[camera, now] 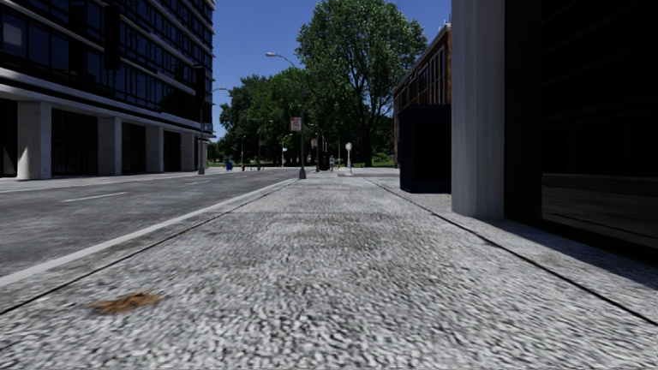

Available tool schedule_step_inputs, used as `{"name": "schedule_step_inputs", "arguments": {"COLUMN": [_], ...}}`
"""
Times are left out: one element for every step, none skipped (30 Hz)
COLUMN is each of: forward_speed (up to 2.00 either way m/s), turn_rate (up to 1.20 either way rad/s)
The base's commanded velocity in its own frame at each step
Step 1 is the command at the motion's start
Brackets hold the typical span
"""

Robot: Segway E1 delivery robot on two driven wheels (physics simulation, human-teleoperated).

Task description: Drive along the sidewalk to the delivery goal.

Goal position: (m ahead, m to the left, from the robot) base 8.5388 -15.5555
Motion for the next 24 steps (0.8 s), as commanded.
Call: {"name": "schedule_step_inputs", "arguments": {"forward_speed": [2.00, 2.00, 2.00, 2.00, 2.00, 2.00, 2.00, 2.00, 2.00, 2.00, 2.00, 2.00, 2.00, 2.00, 2.00, 2.00, 2.00, 2.00, 2.00, 2.00, 2.00, 2.00, 2.00, 2.00], "turn_rate": [0.00, 0.00, 0.00, 0.00, 0.00, 0.00, 0.00, 0.00, 0.00, 0.00, 0.00, 0.00, 0.00, 0.00, 0.00, 0.00, 0.00, 0.00, 0.00, 0.00, 0.00, 0.00, 0.00, 0.00]}}
